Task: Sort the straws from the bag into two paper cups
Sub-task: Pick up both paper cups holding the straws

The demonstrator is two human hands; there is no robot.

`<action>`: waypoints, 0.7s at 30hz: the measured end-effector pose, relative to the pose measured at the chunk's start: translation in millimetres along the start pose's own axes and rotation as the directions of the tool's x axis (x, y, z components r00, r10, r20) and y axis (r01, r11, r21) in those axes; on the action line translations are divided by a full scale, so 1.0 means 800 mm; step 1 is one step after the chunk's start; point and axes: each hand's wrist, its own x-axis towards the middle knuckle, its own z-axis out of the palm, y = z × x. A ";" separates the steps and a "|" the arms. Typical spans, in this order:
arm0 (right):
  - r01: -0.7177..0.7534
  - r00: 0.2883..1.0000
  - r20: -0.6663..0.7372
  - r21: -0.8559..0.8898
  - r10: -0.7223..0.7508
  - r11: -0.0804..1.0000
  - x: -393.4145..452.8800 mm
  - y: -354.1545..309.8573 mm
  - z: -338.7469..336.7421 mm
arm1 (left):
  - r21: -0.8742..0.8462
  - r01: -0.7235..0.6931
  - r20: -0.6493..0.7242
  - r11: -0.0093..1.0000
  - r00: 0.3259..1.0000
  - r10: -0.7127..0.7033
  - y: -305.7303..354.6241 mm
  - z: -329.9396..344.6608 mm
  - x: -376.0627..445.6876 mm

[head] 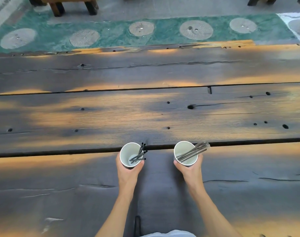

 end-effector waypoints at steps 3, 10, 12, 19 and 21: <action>0.019 1.000 0.002 -0.016 -0.019 1.000 0.003 -0.006 0.002 | -0.007 -0.019 -0.001 1.000 1.000 0.019 0.004 0.001 0.003; 0.080 0.997 -0.012 -0.014 -0.081 0.997 0.030 -0.053 0.019 | -0.047 -0.064 -0.013 0.997 0.998 0.064 0.038 0.020 0.032; 0.110 0.994 -0.013 -0.007 -0.110 0.994 0.045 -0.071 0.026 | -0.057 -0.086 -0.022 0.995 0.996 0.085 0.053 0.029 0.047; 0.199 0.979 0.032 0.069 -0.201 0.978 0.118 -0.141 0.056 | -0.063 -0.187 0.012 0.980 0.982 0.188 0.119 0.063 0.115; 0.228 0.973 0.017 0.087 -0.230 0.970 0.143 -0.163 0.066 | -0.084 -0.219 0.019 0.972 0.975 0.222 0.138 0.076 0.139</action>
